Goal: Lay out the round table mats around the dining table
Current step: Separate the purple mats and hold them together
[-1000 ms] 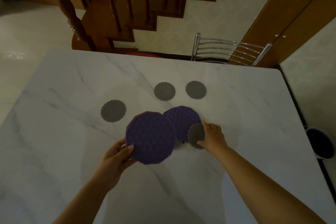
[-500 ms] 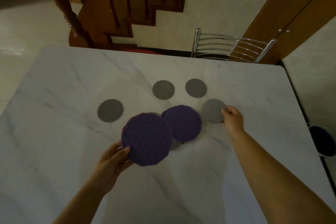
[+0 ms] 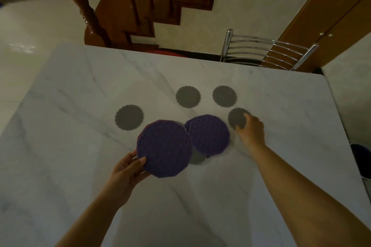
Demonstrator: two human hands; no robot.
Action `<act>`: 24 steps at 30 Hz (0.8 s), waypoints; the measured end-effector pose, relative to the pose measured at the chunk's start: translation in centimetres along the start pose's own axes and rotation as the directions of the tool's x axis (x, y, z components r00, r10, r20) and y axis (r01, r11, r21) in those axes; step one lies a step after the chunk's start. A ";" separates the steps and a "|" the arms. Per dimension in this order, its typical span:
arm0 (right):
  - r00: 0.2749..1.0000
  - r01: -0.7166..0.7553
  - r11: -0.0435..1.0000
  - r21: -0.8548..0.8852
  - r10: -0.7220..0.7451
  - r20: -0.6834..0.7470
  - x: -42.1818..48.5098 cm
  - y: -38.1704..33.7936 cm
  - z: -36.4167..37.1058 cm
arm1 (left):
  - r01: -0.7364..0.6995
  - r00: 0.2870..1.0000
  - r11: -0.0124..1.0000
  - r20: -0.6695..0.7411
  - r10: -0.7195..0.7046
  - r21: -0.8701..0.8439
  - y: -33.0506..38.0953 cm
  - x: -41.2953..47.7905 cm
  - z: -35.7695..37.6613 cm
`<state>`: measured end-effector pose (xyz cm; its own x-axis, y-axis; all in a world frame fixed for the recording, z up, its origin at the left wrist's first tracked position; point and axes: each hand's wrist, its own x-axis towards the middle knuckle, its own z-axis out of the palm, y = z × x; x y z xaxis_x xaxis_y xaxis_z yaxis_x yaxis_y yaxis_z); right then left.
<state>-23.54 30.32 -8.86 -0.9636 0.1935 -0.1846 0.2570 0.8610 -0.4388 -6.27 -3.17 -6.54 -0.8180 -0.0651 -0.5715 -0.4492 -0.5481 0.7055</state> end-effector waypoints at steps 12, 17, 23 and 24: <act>0.875 0.274 0.916 -0.293 -0.111 0.472 -1.4 -3.7 3.2 | -0.008 1.000 1.000 0.003 0.008 -0.004 0.3 -1.0 -0.9; 0.919 0.233 0.921 -0.313 -0.104 0.380 -1.8 -4.2 3.0 | -0.017 1.000 1.000 -0.015 0.017 -0.009 0.1 -1.1 -1.1; 0.966 0.220 0.962 -0.163 -0.191 0.175 -3.1 -3.7 1.6 | -0.020 1.000 1.000 -0.004 0.020 -0.011 0.0 -1.4 -0.9; 0.971 0.178 0.983 -0.045 -0.168 0.169 -3.3 -3.5 1.1 | -0.021 1.000 1.000 -0.002 0.021 -0.012 0.0 -1.4 -0.9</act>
<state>-21.13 26.16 -7.67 -0.9665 -0.0361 -0.2541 0.0781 0.9018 -0.4250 -4.79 -3.81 -6.08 -0.8264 -0.0785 -0.5576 -0.4277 -0.5568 0.7121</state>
